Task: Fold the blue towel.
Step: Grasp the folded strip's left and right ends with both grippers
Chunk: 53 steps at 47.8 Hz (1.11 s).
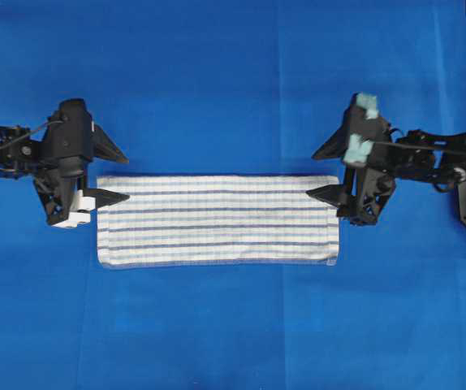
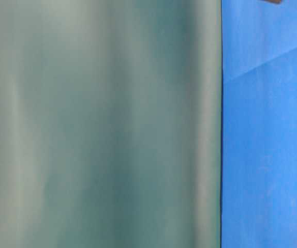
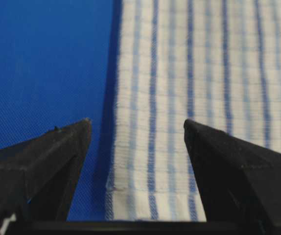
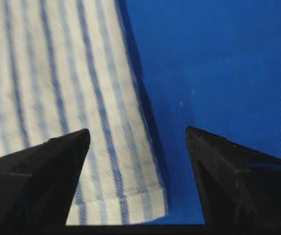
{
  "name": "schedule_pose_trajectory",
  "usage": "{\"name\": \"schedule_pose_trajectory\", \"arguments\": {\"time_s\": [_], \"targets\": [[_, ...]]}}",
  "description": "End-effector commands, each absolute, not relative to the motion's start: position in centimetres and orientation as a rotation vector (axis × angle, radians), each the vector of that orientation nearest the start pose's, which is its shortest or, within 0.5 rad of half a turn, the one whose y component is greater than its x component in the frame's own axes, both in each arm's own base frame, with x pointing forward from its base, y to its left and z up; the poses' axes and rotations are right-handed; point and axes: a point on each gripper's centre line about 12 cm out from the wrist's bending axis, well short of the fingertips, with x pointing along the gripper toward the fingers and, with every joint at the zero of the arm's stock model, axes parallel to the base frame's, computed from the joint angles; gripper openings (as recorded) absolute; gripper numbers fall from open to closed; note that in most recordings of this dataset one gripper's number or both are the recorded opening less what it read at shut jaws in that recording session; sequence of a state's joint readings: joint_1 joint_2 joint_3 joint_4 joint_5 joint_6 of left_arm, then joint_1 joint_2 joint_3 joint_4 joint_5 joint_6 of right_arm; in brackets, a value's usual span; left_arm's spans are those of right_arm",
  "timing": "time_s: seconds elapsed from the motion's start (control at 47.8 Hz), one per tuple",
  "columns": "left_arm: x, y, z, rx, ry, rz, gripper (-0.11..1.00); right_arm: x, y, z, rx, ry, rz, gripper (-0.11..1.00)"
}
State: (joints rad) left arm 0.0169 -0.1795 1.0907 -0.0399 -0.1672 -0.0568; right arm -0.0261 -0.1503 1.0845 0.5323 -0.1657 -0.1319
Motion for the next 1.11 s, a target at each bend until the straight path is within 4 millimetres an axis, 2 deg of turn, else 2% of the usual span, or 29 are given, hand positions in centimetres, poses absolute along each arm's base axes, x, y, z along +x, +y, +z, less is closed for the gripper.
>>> {"name": "schedule_pose_trajectory", "arguments": {"time_s": [0.0,0.146,0.251,0.314,0.397,0.565,0.669,0.711,0.921,1.088], "targets": [[28.5,0.6,11.6,-0.094,0.715,0.059,0.68,28.1,-1.9,10.3,0.353,0.765,-0.271,0.83],[28.5,0.6,10.5,-0.106,0.741,0.067,0.65,28.2,-1.5,9.5,0.344,0.793,-0.265,0.81],[28.6,0.6,9.6,-0.111,0.773,0.071,0.56,28.1,-1.4,9.4,0.342,0.794,-0.261,0.73],[28.6,0.6,9.0,-0.113,0.794,0.073,0.48,28.1,-1.4,9.4,0.342,0.794,-0.262,0.67],[28.9,0.6,8.9,-0.110,0.802,0.069,0.29,28.2,-1.4,9.4,0.343,0.794,-0.262,0.57],[28.9,0.5,8.8,-0.110,0.833,0.068,0.02,28.2,-1.4,9.4,0.341,0.791,-0.262,0.24],[28.8,0.5,8.7,-0.112,0.851,0.069,0.02,28.3,-1.4,9.5,0.339,0.790,-0.260,0.05],[28.9,0.4,8.8,-0.110,0.851,0.066,0.02,28.2,-1.4,9.5,0.337,0.790,-0.259,0.01],[29.2,0.4,10.2,-0.114,0.848,0.064,0.02,28.6,-1.3,10.7,0.345,0.756,-0.247,0.01],[29.5,-0.4,13.2,-0.106,0.828,0.034,0.02,28.3,-1.0,12.9,0.362,0.718,-0.212,0.01]]}}
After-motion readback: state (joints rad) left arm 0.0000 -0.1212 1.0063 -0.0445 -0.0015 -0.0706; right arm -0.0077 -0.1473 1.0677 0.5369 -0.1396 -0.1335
